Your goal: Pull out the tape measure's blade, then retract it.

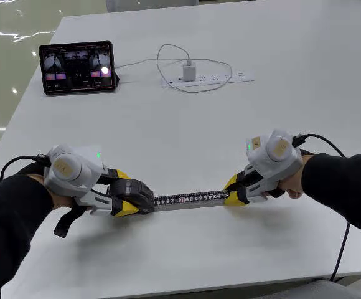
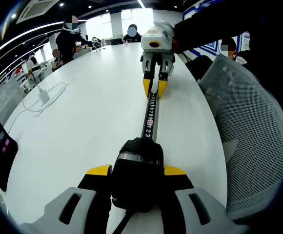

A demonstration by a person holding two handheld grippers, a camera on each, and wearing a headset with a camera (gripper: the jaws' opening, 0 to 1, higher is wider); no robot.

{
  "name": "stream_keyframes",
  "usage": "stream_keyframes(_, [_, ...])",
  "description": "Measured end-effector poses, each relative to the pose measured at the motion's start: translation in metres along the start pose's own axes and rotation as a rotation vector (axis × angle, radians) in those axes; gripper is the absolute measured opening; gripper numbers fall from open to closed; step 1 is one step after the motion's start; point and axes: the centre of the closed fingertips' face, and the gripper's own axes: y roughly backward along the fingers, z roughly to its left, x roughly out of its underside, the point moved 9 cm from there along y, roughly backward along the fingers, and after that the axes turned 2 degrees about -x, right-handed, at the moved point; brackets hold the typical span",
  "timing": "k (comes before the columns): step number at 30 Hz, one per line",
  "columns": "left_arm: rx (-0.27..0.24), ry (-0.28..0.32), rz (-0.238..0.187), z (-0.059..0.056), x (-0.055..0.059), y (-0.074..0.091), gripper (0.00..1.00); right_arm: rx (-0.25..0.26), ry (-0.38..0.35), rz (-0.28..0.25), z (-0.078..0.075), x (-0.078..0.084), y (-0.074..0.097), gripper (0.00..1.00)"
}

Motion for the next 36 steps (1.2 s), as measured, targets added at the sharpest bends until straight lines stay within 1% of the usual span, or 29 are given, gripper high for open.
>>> stream_keyframes(18, [0.002,-0.001,0.000,0.000,0.000,0.000,0.32,0.006,-0.004,0.003,0.000,0.010,0.010,0.10])
stream_keyframes(36, [0.001,-0.003,0.001,-0.001,0.000,0.000,0.32,0.005,-0.002,0.011,0.004,0.014,0.018,0.10])
